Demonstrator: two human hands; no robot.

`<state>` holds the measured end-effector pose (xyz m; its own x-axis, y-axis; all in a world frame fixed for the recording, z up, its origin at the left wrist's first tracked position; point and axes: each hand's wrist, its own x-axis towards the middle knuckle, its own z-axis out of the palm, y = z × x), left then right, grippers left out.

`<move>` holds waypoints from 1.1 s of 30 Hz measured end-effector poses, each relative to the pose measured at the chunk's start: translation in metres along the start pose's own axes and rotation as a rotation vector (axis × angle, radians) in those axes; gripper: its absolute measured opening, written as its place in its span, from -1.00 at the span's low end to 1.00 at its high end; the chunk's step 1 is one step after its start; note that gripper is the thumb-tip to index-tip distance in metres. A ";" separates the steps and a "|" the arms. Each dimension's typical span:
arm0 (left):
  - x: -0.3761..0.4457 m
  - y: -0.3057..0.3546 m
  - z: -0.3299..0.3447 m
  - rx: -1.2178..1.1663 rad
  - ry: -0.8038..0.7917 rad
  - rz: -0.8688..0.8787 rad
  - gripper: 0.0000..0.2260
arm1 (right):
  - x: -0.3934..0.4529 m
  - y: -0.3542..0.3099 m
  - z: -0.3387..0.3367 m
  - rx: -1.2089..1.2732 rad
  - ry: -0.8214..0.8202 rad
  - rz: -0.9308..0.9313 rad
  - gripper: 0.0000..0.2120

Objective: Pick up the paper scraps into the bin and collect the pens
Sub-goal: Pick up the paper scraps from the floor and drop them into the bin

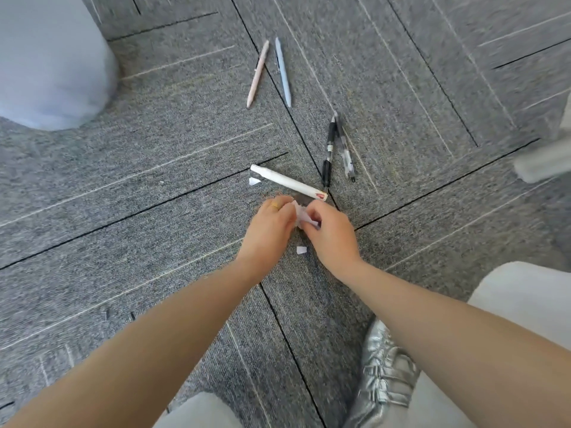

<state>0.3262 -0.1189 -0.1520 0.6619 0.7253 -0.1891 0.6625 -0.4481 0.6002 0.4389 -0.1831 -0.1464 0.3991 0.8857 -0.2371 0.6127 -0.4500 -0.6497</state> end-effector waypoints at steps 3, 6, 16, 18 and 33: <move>-0.001 0.002 0.001 -0.035 0.004 -0.018 -0.90 | 0.002 -0.003 -0.002 0.065 -0.018 0.059 -0.90; -0.004 0.007 0.006 -0.081 -0.011 -0.083 -0.90 | 0.005 -0.005 -0.002 0.084 -0.041 0.112 -0.89; 0.012 -0.008 -0.016 -0.332 0.192 -0.363 -0.85 | 0.008 -0.008 -0.003 0.057 -0.040 0.167 -0.87; 0.019 -0.013 -0.023 -0.293 0.255 -0.367 -0.84 | 0.011 -0.008 -0.005 0.019 -0.074 0.155 -0.84; 0.008 -0.017 -0.041 -0.293 -0.095 -0.250 -0.88 | -0.047 0.059 -0.106 -0.036 -0.474 0.414 -0.88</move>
<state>0.3058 -0.0846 -0.1319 0.5318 0.7352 -0.4203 0.6882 -0.0859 0.7204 0.5282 -0.2637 -0.0972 0.2669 0.5880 -0.7635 0.4980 -0.7625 -0.4131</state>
